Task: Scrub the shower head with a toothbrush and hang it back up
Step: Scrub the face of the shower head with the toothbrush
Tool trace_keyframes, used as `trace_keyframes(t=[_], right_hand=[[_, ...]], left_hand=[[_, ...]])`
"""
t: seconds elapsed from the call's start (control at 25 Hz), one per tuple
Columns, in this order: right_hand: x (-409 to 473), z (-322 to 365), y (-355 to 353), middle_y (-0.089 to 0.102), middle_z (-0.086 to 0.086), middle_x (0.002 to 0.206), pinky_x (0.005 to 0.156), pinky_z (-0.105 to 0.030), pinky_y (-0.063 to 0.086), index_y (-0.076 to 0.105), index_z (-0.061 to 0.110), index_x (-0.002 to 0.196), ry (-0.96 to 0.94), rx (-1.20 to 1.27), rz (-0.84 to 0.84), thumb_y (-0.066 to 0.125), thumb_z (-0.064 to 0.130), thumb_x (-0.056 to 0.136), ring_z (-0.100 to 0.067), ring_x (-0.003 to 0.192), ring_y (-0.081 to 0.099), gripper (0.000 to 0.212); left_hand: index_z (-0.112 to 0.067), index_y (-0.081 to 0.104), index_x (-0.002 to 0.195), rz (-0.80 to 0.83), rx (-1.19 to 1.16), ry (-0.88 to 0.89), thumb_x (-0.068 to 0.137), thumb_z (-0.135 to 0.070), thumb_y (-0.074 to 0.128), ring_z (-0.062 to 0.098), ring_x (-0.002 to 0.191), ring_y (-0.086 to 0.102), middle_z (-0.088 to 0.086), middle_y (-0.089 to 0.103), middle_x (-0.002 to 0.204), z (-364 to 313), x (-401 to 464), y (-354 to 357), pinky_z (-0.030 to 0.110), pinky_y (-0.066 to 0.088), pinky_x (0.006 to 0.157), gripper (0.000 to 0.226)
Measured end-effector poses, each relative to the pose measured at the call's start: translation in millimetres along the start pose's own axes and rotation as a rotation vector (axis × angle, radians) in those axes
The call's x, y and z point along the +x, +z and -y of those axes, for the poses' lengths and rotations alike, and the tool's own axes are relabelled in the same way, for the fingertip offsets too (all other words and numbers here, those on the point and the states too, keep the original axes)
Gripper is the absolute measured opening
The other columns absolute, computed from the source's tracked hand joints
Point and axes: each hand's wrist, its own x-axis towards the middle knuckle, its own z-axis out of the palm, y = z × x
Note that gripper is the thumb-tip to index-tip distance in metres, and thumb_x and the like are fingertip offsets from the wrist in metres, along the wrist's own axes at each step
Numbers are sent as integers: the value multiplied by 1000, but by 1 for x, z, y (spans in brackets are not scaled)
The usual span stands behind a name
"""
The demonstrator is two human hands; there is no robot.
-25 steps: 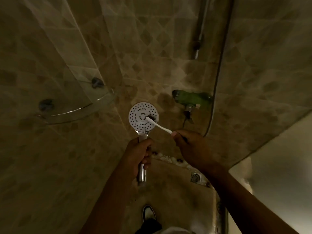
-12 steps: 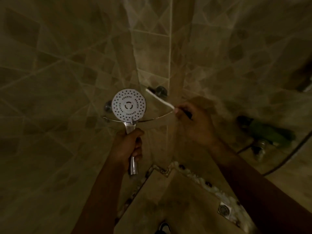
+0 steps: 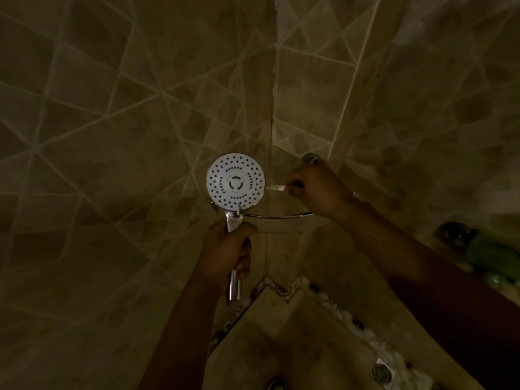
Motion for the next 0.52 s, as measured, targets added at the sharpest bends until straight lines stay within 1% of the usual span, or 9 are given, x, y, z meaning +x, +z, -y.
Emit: trace_keyframes(t=[0.08,0.12,0.28,0.44,0.52], right_hand=[[5,5,-1,73,-5,96,75,-23,39,77,12,99,-15,11,36,64,21,94,-20,89,64,17],[7,7,-1,73,-6,101,75,-24,40,77,12,101,-31,-12,45,63,20,94,-21,90,65,18],[8,8,1,72,-10,100,82,-33,47,78,11,101,-113,-102,44,63,19,93,-23,92,64,19],[8,5,6,69,-8,109,85,-33,49,77,17,110,-123,-134,53,63,23,93,-24,96,64,22],[9,3,7,70,-8,106,81,-30,49,78,16,107,-96,-131,58,64,24,93,-23,93,65,21]], left_hand=[[-12,44,68,-1,-11,-1,92,-11,62,15,33,29,5,36,49,-1,3,-5,22,27,39,30],[-12,43,68,-2,-19,-7,91,-11,63,14,33,29,4,36,49,-1,4,-7,21,27,39,31],[-13,42,67,6,-41,-13,92,-13,63,14,34,28,5,35,51,-2,7,-13,21,27,40,32],[-14,44,68,18,-44,-17,92,-11,63,14,34,28,4,35,52,-3,6,-11,20,26,40,30],[-15,44,68,25,-28,-17,91,-11,63,14,34,28,4,35,51,-3,7,-8,20,26,39,30]])
